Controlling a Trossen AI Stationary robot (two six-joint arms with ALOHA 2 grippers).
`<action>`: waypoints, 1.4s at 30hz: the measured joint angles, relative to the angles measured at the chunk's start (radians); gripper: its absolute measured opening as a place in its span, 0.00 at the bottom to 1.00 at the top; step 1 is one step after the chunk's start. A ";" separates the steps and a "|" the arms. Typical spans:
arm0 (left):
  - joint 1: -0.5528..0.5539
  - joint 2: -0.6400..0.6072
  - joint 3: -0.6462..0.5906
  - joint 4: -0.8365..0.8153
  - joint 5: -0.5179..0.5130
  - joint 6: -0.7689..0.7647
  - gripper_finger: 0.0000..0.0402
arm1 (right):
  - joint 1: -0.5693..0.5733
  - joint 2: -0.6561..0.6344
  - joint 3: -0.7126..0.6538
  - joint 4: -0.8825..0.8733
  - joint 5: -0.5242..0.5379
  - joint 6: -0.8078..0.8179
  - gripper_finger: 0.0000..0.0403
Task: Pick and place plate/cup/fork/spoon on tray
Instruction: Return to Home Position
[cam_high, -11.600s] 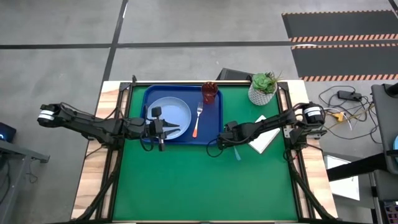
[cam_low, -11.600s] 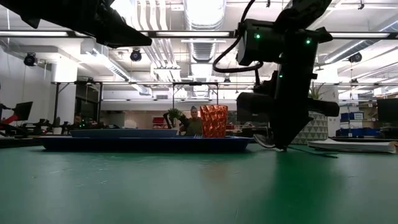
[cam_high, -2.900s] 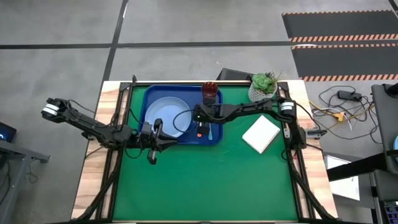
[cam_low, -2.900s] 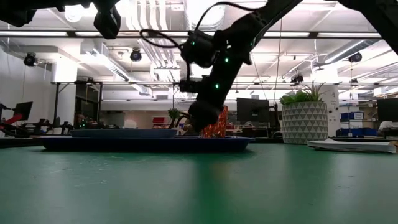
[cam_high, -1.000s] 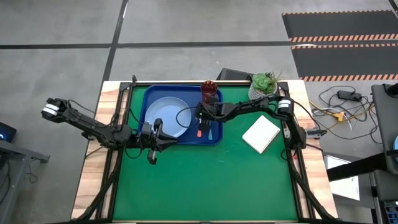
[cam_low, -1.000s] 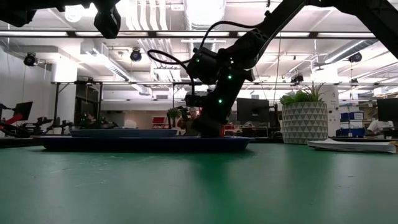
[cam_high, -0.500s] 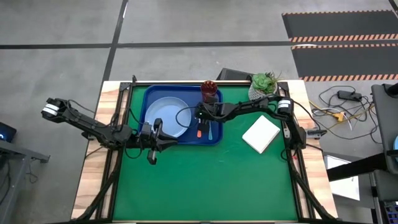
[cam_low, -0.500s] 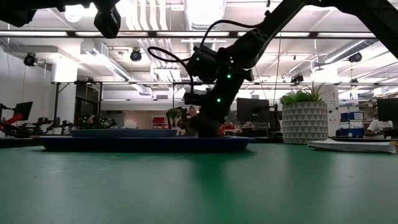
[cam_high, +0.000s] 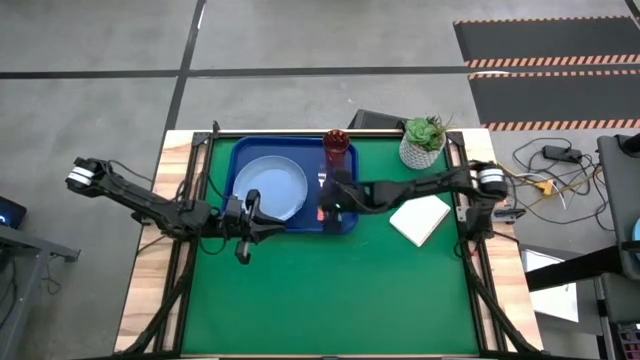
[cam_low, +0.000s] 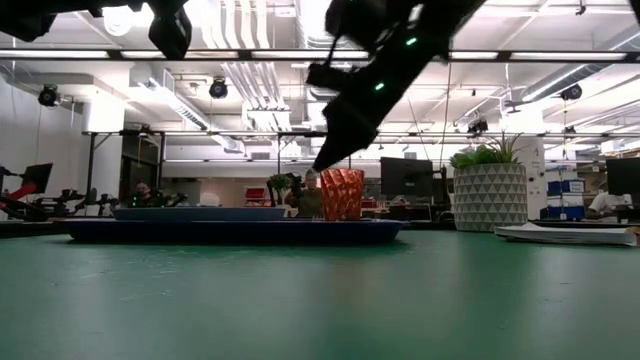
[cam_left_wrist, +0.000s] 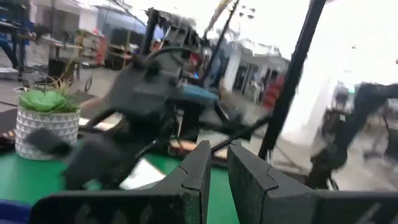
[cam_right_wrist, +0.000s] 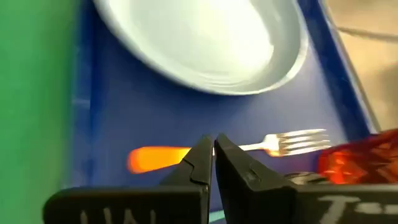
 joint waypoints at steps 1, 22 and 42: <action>0.000 -0.017 0.000 -0.035 0.009 0.003 0.09 | 0.016 -0.027 -0.033 0.021 -0.013 0.001 0.02; -0.013 -0.487 -0.266 -0.385 -0.122 -0.012 0.09 | 0.120 -0.913 -0.913 0.529 -0.031 0.020 0.02; -0.012 -0.825 -0.398 -0.451 -0.276 0.111 0.09 | 0.066 -1.508 -1.123 0.361 -0.031 -0.121 0.02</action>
